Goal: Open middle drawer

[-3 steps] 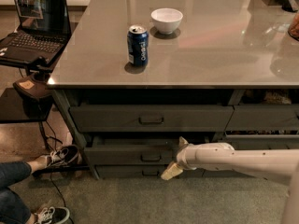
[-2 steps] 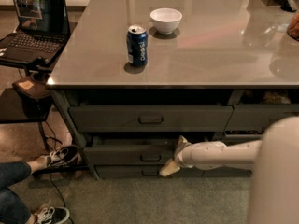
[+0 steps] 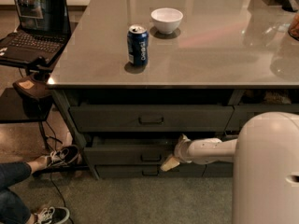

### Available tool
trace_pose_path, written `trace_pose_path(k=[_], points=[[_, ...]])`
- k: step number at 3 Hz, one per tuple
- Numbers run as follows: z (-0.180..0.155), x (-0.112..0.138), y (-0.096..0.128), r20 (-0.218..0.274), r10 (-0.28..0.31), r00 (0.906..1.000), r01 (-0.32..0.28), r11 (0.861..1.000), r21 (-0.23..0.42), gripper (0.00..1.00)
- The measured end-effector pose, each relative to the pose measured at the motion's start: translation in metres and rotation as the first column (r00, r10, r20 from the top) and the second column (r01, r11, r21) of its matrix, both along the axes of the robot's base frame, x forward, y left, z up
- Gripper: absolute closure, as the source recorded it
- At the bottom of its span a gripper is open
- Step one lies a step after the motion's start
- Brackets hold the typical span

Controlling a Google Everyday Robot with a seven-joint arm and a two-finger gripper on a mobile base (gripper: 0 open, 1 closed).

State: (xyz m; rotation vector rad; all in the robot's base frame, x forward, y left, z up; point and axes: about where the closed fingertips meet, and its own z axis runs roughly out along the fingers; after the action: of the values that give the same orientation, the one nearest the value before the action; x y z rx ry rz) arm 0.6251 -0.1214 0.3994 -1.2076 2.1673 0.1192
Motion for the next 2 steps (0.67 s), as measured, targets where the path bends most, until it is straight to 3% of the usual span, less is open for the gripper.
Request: trace_pose_path(k=[1, 2], points=[[-0.0043, 0.0139, 0.0007, 0.008, -0.010, 0.9999, 0.010, 1.000, 0.008, 0.00], [-0.0045, 0.0128, 0.0009, 0.006, -0.009, 0.9999, 0.009, 1.000, 0.007, 0.06]])
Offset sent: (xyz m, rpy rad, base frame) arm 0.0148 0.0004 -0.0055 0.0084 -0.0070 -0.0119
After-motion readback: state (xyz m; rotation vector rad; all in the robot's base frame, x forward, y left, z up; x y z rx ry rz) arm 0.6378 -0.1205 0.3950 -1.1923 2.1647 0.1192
